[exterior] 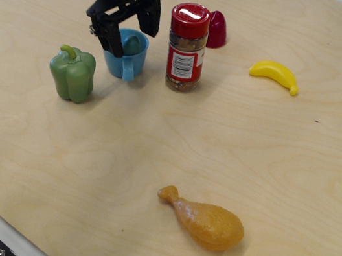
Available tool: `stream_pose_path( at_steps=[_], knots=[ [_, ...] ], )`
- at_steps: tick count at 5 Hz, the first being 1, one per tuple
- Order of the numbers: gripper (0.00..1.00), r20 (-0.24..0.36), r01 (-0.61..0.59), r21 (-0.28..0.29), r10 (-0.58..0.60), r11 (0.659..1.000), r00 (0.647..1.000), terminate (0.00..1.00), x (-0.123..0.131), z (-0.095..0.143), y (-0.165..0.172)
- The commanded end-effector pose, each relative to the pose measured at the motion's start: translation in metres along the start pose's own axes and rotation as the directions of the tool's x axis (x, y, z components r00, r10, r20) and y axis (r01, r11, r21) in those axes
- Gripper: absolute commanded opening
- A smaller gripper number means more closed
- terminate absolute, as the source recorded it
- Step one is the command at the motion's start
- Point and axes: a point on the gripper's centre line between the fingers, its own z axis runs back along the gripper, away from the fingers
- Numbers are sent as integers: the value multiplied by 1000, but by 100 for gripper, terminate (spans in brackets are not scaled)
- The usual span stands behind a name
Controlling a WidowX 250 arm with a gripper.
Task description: Put cucumber in cup
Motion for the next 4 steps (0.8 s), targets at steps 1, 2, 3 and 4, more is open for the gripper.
stream_pose_path(
  at_steps=[1,2,3,4],
  knots=[
    [100,87,45,-101,-36,994,996,0,5,67,4],
    [100,87,45,-101,-36,994,996,0,5,67,4],
    [100,87,45,-101,-36,994,996,0,5,67,4],
    [100,87,45,-101,-36,994,996,100,5,67,4]
  ],
)
